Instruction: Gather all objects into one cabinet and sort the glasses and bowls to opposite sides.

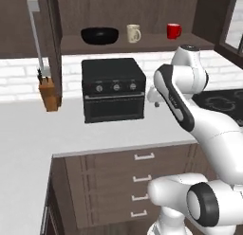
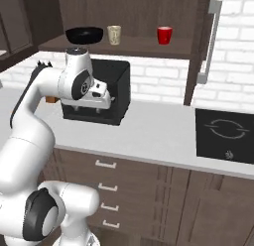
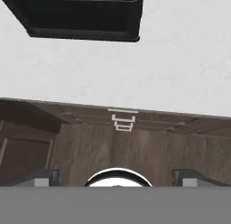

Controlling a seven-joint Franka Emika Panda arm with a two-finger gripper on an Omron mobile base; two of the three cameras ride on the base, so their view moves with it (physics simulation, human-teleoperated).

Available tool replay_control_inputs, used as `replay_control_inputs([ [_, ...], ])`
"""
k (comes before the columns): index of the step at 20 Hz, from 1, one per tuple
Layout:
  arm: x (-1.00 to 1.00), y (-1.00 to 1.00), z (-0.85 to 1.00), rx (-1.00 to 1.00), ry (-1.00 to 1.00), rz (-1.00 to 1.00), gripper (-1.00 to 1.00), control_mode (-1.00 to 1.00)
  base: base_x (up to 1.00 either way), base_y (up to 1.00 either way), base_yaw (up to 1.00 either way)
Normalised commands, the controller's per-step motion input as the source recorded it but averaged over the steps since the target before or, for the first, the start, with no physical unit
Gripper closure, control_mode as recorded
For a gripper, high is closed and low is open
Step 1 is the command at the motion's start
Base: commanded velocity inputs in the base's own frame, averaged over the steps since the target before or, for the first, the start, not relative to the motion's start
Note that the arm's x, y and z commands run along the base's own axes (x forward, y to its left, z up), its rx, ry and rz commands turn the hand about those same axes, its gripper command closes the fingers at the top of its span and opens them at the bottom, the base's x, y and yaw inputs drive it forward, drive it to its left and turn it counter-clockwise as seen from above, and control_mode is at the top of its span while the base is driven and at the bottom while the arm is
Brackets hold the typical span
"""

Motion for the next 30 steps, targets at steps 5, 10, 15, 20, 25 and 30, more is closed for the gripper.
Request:
replay_control_inputs([
  [5,0.0,0.0,0.0,0.0,0.0,0.0,-1.0,1.0,-0.71,0.0,0.29],
  [10,0.0,0.0,0.0,0.0,0.0,0.0,-1.0,1.0,-0.61,0.08,0.45],
  [15,0.0,0.0,0.0,0.0,0.0,0.0,-1.0,1.0,-0.64,-0.01,0.58],
  [20,0.0,0.0,0.0,0.0,0.0,0.0,-1.0,1.0,-0.45,0.0,0.55],
  [25,0.0,0.0,0.0,0.0,0.0,0.0,-1.0,1.0,-0.42,0.03,0.41],
  [30,0.0,0.0,0.0,0.0,0.0,0.0,-1.0,1.0,-0.45,0.18,0.35],
])
